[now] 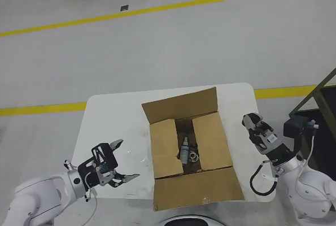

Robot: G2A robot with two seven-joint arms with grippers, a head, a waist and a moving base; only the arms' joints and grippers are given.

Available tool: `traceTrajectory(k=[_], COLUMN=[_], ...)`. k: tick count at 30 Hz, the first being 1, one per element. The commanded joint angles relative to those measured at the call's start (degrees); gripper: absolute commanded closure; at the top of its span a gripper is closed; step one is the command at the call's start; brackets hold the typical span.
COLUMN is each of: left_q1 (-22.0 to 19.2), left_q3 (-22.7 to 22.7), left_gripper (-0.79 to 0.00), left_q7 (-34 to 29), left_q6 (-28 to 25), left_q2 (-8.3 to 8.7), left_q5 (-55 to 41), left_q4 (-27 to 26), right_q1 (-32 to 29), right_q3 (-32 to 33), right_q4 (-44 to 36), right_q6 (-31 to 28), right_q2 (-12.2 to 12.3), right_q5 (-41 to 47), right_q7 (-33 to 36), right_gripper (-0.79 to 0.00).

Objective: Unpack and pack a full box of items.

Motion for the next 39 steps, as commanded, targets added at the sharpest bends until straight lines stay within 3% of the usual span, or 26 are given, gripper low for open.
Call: traceTrajectory(k=[1,8,16,23,31,39], left_q1=[0.83,7.58,15.64,17.75,14.02,9.18], left_q3=[-0.44,-2.31,-0.25,5.82,13.16,17.35], left_gripper=[-0.785,-0.785,-0.785,-0.785,-0.785,-0.785], left_q7=[1.76,17.63,38.91,49.44,51.23,49.61], left_q6=[-1.77,-6.08,-0.52,4.93,10.11,9.81], left_q2=[0.15,0.40,0.83,1.37,1.03,0.70], left_q5=[2.35,16.91,36.84,48.90,50.61,48.43], left_q4=[-0.49,0.89,3.68,6.63,9.54,11.15], right_q1=[-0.54,-2.22,-4.13,-5.66,-6.42,-7.81], right_q3=[0.36,1.77,3.09,4.14,5.71,6.97], right_q4=[-0.19,-0.46,-0.61,-0.45,-0.28,-0.20], right_q6=[0.05,-0.48,-0.76,-0.85,-0.82,-1.37], right_q2=[-0.05,-0.20,-0.41,-0.60,-0.80,-1.02], right_q5=[-0.06,0.17,0.46,0.47,1.04,1.17], right_q7=[-0.18,-0.54,-0.88,-1.08,-1.33,-1.66], right_gripper=[0.000,0.000,0.000,0.000,0.000,0.000])
